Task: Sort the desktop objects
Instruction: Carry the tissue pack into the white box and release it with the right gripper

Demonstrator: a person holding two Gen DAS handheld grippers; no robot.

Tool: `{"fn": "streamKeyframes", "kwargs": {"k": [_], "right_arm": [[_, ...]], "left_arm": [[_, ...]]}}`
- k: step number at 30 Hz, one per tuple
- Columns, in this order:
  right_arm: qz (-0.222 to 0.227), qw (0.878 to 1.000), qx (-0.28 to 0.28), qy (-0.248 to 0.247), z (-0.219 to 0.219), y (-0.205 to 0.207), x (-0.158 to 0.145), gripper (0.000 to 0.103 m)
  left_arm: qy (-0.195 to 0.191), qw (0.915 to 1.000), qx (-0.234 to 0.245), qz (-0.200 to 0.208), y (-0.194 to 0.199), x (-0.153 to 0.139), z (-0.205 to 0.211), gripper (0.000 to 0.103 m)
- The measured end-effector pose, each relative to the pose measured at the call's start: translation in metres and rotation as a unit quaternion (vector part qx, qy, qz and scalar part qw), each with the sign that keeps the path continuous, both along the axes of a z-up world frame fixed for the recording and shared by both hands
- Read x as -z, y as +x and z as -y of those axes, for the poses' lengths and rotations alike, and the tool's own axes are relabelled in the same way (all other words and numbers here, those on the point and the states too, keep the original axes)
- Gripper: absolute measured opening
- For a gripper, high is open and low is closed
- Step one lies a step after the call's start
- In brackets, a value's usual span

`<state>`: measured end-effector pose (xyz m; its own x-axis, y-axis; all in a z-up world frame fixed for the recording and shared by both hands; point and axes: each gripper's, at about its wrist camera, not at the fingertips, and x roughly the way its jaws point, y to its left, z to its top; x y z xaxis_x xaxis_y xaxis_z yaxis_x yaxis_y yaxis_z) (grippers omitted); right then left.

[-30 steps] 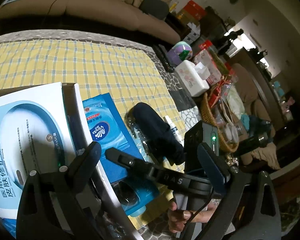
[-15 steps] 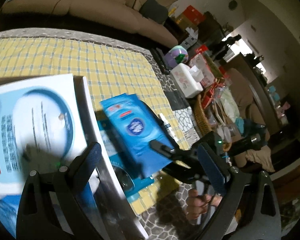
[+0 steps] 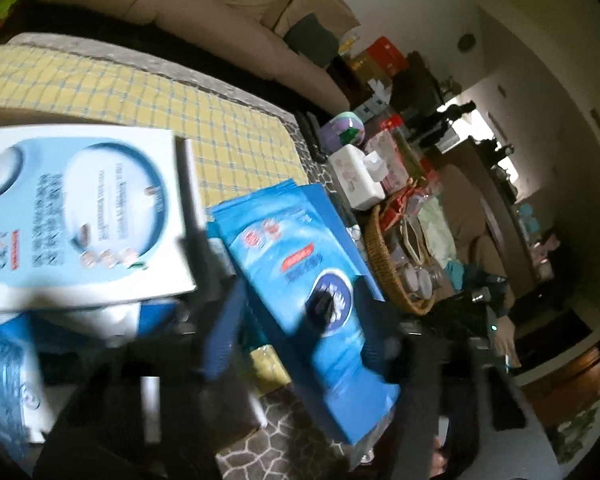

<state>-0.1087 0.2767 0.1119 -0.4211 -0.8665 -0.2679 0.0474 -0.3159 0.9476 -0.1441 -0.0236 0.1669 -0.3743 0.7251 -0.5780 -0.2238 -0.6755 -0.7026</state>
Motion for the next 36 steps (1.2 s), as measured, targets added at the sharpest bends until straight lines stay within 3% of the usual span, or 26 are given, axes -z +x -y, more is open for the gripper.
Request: {"fn": "streamKeyframes", "kwargs": {"k": [5,8,18,26,29,32,36], "right_arm": [[-0.023,0.997,-0.023,0.068,0.035,0.011,-0.024,0.024],[-0.027,0.995,-0.038,0.089,0.048,0.021,-0.026,0.024],[-0.027,0.992,-0.078,0.092,0.135,0.022,-0.031,0.025],[-0.029,0.982,-0.155,0.103,0.234,-0.012,-0.031,0.025],[-0.038,0.97,-0.2,0.13,0.277,-0.035,-0.027,0.025],[-0.056,0.951,-0.247,0.177,0.318,-0.06,-0.023,0.025],[-0.09,0.91,-0.312,0.258,0.365,-0.092,-0.023,0.024]], "left_arm": [[0.015,0.9997,-0.02,0.007,0.015,0.009,0.042,0.017],[0.028,0.999,-0.034,0.008,0.026,0.012,0.07,0.01],[0.048,0.9959,-0.076,-0.004,0.046,0.009,0.157,0.012],[0.062,0.9886,-0.137,-0.009,0.038,0.019,0.249,0.012],[0.051,0.9857,-0.161,-0.007,0.023,0.027,0.276,0.012],[0.037,0.9851,-0.168,0.003,0.004,0.037,0.294,0.012],[0.019,0.9856,-0.167,0.02,-0.018,0.053,0.308,0.012]]}}
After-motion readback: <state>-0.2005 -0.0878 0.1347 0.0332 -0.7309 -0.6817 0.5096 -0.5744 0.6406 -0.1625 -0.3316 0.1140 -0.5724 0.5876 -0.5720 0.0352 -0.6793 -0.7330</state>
